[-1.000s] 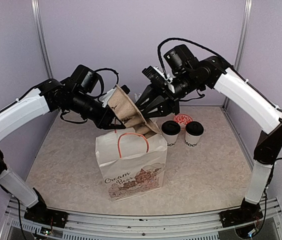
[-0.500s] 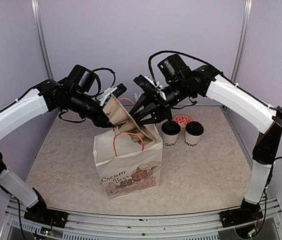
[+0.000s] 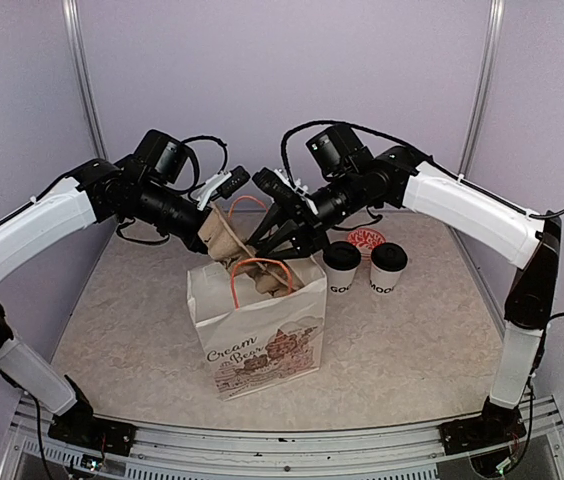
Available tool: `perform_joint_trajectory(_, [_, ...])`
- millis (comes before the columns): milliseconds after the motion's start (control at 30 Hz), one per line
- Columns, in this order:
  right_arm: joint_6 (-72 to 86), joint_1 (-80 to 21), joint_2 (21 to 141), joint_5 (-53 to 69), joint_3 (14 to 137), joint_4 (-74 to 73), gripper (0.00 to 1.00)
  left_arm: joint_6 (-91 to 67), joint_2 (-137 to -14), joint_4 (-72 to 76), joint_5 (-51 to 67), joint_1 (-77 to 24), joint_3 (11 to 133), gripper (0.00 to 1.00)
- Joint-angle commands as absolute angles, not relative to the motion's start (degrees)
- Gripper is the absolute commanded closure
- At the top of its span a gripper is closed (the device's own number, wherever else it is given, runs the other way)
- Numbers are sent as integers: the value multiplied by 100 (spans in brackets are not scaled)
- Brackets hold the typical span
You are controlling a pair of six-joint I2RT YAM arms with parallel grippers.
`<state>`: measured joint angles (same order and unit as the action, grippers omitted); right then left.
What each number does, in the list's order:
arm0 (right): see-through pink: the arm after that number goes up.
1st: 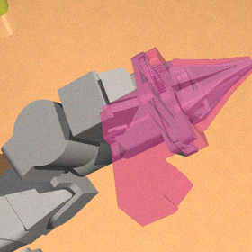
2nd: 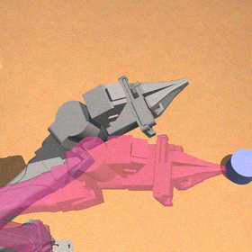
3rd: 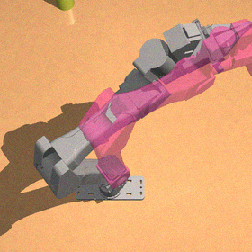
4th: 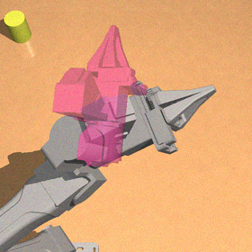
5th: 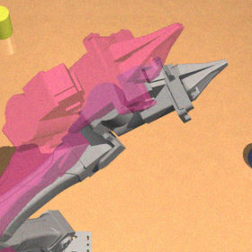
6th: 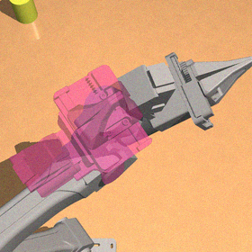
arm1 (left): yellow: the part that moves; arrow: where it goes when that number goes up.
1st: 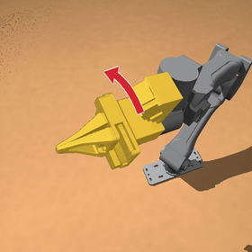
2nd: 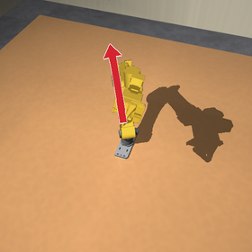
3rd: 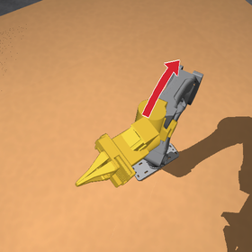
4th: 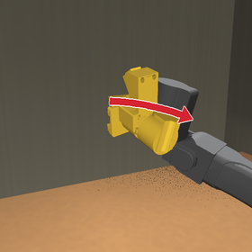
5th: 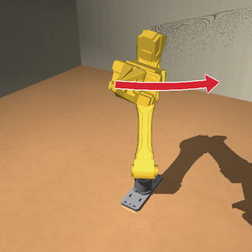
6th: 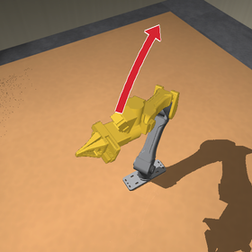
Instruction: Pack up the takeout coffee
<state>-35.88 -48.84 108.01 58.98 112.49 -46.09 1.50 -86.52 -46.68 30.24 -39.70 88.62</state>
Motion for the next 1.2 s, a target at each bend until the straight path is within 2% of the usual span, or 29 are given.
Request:
perform_joint_trajectory(0, [-3485, -4957, 10819, 5589, 11023, -4377, 79, 123, -8589, -4518, 3146, -3879, 8766, 96])
perform_joint_trajectory(100, [-3556, -4964, 10807, 5539, 10988, -4487, 80, 123, -8563, -4515, 3126, -3867, 8771, 89])
perform_joint_trajectory(367, [-3720, -5116, 10705, 4757, 10922, -4857, 80, 88, -8286, -4484, 2758, -3845, 8797, 55])
perform_joint_trajectory(500, [-3825, -5217, 10638, 4365, 10884, -5075, 80, 38, -8049, -4449, 2534, -3779, 8799, 45])
perform_joint_trajectory(800, [-3859, -5330, 10587, 3631, 10927, -5462, 80, -103, -7543, -4296, 1956, -3365, 8711, 31])
perform_joint_trajectory(1167, [-3875, -5668, 10976, 2426, 11331, -6284, 80, -252, -7358, -4238, 1668, -3174, 8662, 30])
